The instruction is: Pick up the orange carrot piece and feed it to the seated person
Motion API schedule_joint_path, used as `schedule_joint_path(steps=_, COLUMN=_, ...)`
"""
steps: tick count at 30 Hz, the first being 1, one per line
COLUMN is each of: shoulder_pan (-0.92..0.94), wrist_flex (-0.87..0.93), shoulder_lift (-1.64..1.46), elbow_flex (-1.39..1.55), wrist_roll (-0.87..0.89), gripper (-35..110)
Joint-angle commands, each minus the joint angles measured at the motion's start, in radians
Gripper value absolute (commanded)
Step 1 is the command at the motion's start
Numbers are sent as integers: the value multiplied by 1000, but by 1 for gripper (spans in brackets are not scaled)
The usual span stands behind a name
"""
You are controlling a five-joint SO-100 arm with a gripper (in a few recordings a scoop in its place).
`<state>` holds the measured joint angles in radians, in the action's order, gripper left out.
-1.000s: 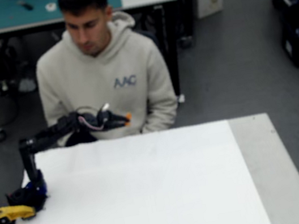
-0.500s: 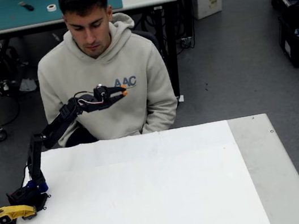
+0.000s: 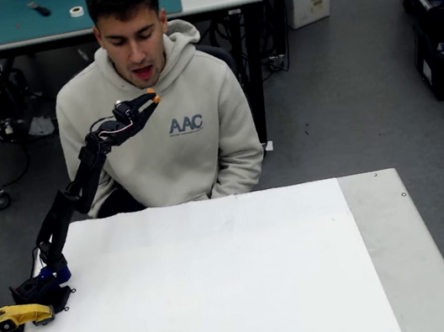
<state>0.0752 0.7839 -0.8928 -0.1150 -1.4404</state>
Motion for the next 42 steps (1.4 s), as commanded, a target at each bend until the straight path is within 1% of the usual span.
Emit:
schedule_joint_path(steps=1, shoulder_pan=5, wrist_flex=-2, shoulder_lift=0, elbow_flex=-175, wrist_roll=-17, gripper=-3)
schedule_joint_path(steps=4, shoulder_pan=-3, wrist_flex=-2, shoulder_lift=26, elbow_flex=-212, wrist_roll=-17, gripper=-3)
schedule_joint_path(steps=32, shoulder_pan=-127, wrist_flex=-2, shoulder_lift=49, elbow_flex=-212, wrist_roll=-18, gripper=-2)
schedule_joint_path(steps=42, shoulder_pan=-132, wrist_flex=-2, shoulder_lift=48, elbow_flex=-210, wrist_roll=-18, gripper=-1)
